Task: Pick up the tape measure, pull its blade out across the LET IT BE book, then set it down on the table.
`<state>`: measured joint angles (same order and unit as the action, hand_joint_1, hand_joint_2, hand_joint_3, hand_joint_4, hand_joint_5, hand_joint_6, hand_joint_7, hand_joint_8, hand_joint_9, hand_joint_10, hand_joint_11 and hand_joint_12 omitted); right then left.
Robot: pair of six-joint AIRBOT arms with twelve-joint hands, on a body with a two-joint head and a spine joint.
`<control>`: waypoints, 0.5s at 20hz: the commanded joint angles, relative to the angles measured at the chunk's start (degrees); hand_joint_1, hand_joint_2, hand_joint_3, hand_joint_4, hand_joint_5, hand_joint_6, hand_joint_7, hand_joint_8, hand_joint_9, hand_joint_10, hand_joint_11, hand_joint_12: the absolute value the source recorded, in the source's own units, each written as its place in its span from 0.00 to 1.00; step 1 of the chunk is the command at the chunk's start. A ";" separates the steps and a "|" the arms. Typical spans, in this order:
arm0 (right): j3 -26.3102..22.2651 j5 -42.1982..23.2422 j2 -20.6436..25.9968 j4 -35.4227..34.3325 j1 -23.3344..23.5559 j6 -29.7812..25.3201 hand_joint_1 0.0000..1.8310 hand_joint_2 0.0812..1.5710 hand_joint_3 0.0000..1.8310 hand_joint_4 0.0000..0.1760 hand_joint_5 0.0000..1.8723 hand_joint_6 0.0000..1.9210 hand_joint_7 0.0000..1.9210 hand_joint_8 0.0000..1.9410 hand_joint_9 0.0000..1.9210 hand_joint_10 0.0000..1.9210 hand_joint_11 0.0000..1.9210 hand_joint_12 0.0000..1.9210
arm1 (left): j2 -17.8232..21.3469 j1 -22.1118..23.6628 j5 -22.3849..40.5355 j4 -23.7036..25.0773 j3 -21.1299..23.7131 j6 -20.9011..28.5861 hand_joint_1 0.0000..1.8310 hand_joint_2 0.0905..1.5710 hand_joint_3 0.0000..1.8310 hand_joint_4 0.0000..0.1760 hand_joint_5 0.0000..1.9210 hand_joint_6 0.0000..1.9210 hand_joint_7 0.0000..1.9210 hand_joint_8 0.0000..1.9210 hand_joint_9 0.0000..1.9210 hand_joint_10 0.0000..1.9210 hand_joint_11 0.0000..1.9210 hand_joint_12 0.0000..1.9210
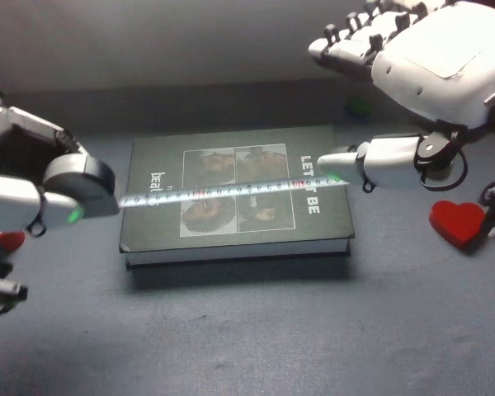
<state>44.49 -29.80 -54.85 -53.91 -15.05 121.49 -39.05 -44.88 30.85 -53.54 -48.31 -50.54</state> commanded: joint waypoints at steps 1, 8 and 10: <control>-0.13 -0.35 0.71 2.84 1.18 -1.51 0.18 0.65 0.00 0.00 0.14 0.00 0.17 0.00 0.13 0.00 0.00 0.39 | 0.93 0.39 5.22 0.33 0.70 0.13 0.76 0.67 0.00 0.00 0.51 0.41 0.56 0.40 0.53 0.59 0.46 0.55; -0.12 17.13 3.54 2.85 4.34 -7.09 0.19 0.66 0.00 0.00 0.14 0.00 0.17 0.00 0.14 0.00 0.00 0.41 | 5.13 -7.25 9.57 -1.47 9.47 2.36 0.76 0.67 0.00 0.00 0.50 0.43 0.56 0.40 0.53 0.60 0.45 0.56; -0.11 21.81 4.07 2.85 5.23 -8.13 0.18 0.66 0.00 0.00 0.14 0.00 0.17 0.00 0.14 0.00 0.00 0.41 | 3.81 -11.42 13.76 -0.02 9.92 6.51 0.76 0.67 0.00 0.00 0.51 0.43 0.56 0.40 0.53 0.60 0.46 0.56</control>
<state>44.51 -6.07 -50.96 -51.77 -10.85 113.91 -35.73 -57.45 37.95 -54.98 -38.39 -44.69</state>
